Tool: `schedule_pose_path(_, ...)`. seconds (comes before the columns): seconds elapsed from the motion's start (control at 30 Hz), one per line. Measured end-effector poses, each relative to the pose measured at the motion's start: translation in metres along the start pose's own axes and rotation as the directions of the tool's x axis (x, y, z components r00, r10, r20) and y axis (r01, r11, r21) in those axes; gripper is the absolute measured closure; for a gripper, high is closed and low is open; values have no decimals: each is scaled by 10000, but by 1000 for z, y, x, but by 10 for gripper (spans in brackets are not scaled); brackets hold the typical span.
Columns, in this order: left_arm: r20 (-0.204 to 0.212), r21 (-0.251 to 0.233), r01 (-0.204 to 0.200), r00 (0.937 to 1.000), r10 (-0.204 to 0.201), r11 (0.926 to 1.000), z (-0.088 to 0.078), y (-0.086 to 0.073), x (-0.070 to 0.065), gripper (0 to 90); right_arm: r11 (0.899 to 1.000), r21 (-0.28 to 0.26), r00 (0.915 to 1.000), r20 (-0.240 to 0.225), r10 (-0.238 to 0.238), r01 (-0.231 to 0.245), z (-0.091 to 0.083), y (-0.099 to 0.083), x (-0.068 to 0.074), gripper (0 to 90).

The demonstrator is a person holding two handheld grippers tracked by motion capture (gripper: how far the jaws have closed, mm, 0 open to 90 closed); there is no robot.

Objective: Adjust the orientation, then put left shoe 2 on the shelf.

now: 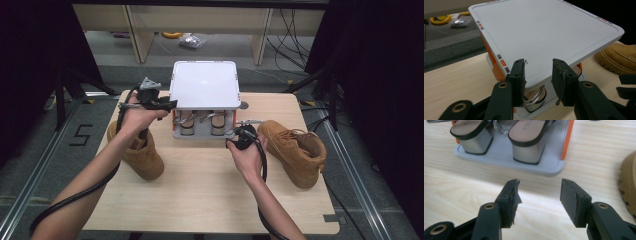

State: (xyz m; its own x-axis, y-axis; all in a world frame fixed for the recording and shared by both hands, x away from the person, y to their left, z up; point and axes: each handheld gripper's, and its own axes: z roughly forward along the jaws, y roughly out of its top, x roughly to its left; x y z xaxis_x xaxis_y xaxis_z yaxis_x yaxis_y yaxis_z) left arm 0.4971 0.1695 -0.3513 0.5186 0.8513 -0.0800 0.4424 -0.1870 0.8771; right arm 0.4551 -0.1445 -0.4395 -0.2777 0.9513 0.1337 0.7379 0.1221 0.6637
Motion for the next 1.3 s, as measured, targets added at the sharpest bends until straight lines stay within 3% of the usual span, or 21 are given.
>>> schedule_pose_path(0.17, -224, -128, 310, 9993, -313, 9994, -24, -11, 8, 522, 9999, -96, 9998, -153, 111, -113, -9, -9, -7, 465)
schedule_pose_path(0.23, -317, -239, 381, 9987, -388, 9990, -32, -15, 10, 498, 9996, -258, 9998, -125, -131, 128, -9, -12, -12, 461)
schedule_pose_path(0.33, -223, -304, 640, 9977, -647, 9975, -43, -21, 11, 488, 9998, -138, 9997, -157, 168, -171, -12, -18, -12, 452)
schedule_pose_path(0.53, -298, -245, 1000, 9945, -1007, 9947, -65, -32, 13, 484, 9995, -281, 9997, -211, -141, 135, -16, -28, -19, 445)
schedule_pose_path(0.6, -280, -221, 1084, 9937, -1090, 9939, -72, -36, 14, 483, 9993, -67, 9989, -297, 353, -355, -20, -29, -16, 442)
schedule_pose_path(0.67, -328, -185, 1141, 9929, -1146, 9933, -79, -40, 14, 480, 9998, -182, 9998, -216, 45, -49, -20, -31, -18, 438)
schedule_pose_path(0.7, -351, -139, 1168, 9925, -1172, 9931, -82, -42, 15, 479, 9996, 8, 9992, -282, 287, -287, -22, -32, -15, 436)
schedule_pose_path(0.8, -564, -162, 1217, 9909, -1224, 9924, -93, -50, 17, 476, 9994, 57, 9986, -402, 340, -338, -23, -36, -16, 433)
schedule_pose_path(0.83, -655, -156, 1251, 9899, -1258, 9920, -96, -52, 18, 474, 9991, 128, 9989, -243, 410, -407, -23, -37, -15, 430)
schedule_pose_path(0.87, -710, -149, 1273, 9892, -1280, 9918, -99, -55, 19, 473, 9999, 161, 9998, -188, -31, 34, -22, -39, -19, 428)
schedule_pose_path(0.97, -795, 9, 1375, 9874, -1370, 9905, -105, -63, 21, 470, 9994, 212, 9985, -451, 295, -286, -24, -43, -19, 425)
schedule_pose_path(1.0, -830, 89, 1380, 9871, -1368, 9904, -107, -66, 22, 467, 9993, 147, 9990, -282, 334, -330, -24, -45, -19, 424)
schedule_pose_path(1.07, -939, 190, 1461, 9852, -1437, 9891, -111, -71, 25, 464, 9999, 109, 9992, -384, 81, -77, -25, -48, -21, 422)
schedule_pose_path(1.1, -999, 184, 1502, 9840, -1477, 9885, -112, -73, 27, 463, 9991, 218, 9988, -337, 367, -360, -27, -49, -19, 420)
schedule_pose_path(1.13, -1084, 237, 1523, 9829, -1489, 9881, -114, -75, 28, 462, 9996, 262, 9996, -270, 117, -110, -28, -50, -20, 419)
schedule_pose_path(1.23, -1263, 316, 1697, 9783, -1645, 9850, -119, -81, 32, 462, 9987, 312, 9985, -364, 417, -406, -28, -53, -18, 417)
schedule_pose_path(1.27, -1288, 355, 1766, 9769, -1708, 9836, -119, -84, 33, 462, 9994, 272, 9993, -294, 215, -207, -27, -55, -19, 417)
schedule_pose_path(1.3, -1330, 389, 1833, 9752, -1767, 9823, -119, -86, 34, 461, 9987, 314, 9986, -322, 420, -410, -27, -56, -17, 417)
